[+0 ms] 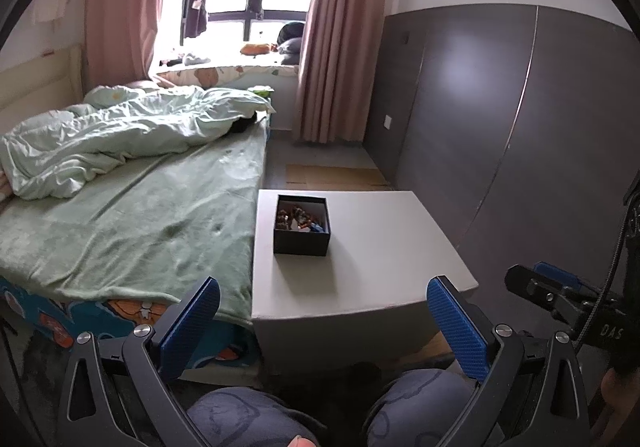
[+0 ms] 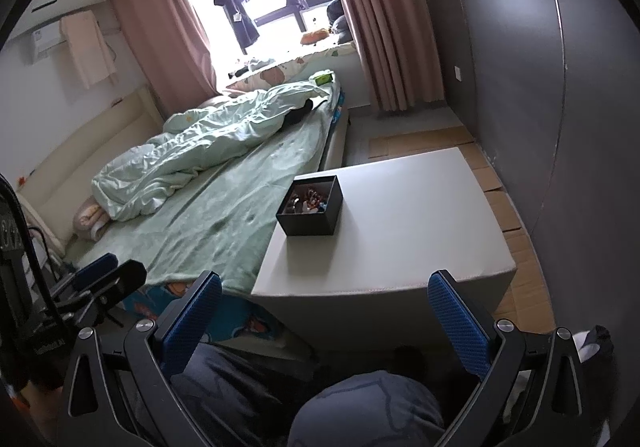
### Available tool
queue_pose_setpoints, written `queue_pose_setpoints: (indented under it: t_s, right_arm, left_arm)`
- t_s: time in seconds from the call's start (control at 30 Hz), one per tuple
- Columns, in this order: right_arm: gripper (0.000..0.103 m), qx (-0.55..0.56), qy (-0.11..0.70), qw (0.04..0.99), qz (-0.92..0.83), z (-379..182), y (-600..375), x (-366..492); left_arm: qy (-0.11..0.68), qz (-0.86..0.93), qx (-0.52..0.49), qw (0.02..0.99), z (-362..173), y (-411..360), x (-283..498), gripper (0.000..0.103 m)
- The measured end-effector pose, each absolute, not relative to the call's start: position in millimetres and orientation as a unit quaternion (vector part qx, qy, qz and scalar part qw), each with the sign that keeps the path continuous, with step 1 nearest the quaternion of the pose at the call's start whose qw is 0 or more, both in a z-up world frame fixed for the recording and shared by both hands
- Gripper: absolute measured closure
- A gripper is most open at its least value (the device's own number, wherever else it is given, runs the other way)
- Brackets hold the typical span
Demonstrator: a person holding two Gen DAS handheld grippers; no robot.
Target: Organize jewelry
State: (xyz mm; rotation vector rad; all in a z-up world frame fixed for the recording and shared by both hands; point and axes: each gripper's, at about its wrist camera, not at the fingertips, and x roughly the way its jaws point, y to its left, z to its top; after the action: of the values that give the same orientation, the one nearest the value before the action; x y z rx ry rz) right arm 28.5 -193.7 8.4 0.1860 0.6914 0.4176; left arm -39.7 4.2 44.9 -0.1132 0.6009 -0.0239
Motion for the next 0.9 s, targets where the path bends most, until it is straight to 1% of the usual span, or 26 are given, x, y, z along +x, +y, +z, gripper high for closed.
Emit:
queue_pose_setpoints:
  t_s: [0.9]
  right_arm:
    - [0.000,0.075,0.341,0.915,0.203,8.6,-186.7,27.1]
  left_arm:
    - [0.290,-0.006,-0.071,0.954,50.5,18.5,-41.9,0.000]
